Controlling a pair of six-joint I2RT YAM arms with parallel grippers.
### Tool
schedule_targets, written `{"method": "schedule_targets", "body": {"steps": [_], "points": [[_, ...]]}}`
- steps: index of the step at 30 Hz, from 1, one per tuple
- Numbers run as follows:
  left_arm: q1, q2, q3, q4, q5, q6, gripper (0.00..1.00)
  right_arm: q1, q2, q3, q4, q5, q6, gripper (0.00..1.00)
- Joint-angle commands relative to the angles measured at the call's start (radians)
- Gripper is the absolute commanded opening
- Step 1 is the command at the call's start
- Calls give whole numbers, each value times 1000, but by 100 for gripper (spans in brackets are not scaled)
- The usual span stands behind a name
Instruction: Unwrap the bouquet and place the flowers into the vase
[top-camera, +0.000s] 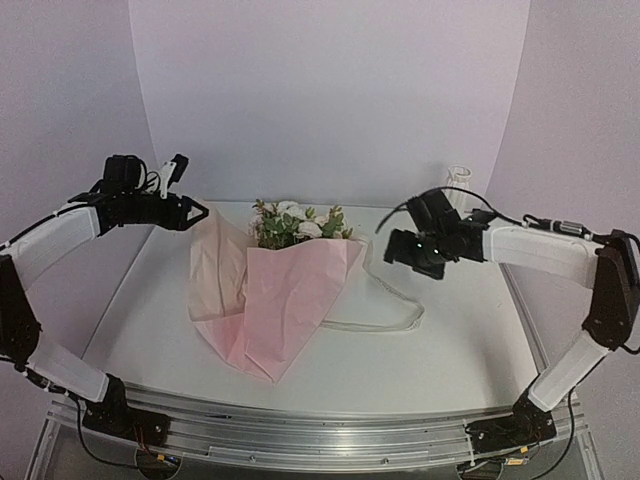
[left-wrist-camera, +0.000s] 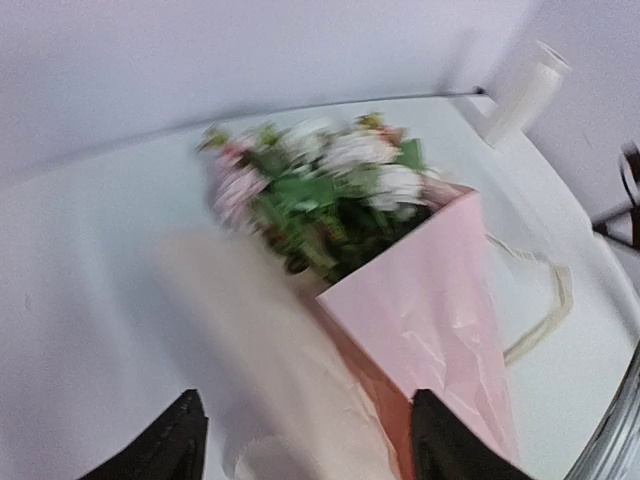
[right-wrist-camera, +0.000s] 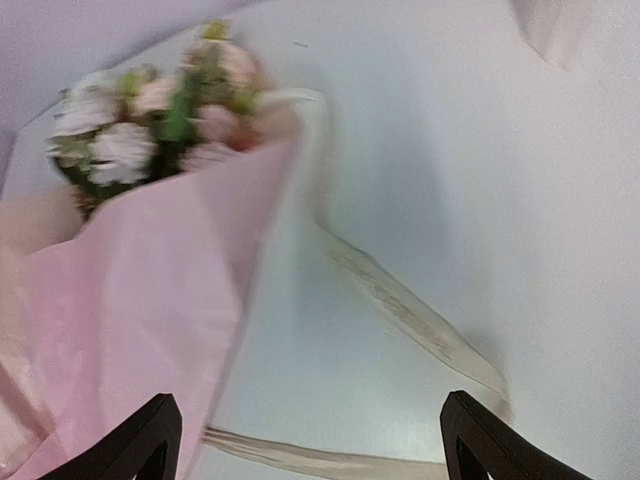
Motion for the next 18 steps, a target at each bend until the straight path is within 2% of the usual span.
{"method": "schedule_targets", "body": {"steps": [1, 2, 4, 7, 12, 18], "points": [[-157, -79, -33, 20, 153, 171, 56, 110, 203, 231, -23, -14, -208, 89], [-167, -59, -31, -12, 154, 149, 54, 111, 235, 261, -15, -55, -197, 89], [-173, 32, -8, -87, 98, 96, 44, 111, 310, 319, -10, -95, -181, 89], [-174, 168, -7, -99, -38, 76, 35, 108, 384, 384, -10, -101, -159, 89], [-193, 364, 46, -74, -127, 161, 33, 73, 490, 424, -2, -174, -102, 88], [-238, 493, 88, -69, -181, 241, 32, 33, 564, 401, 31, -199, -47, 87]]}}
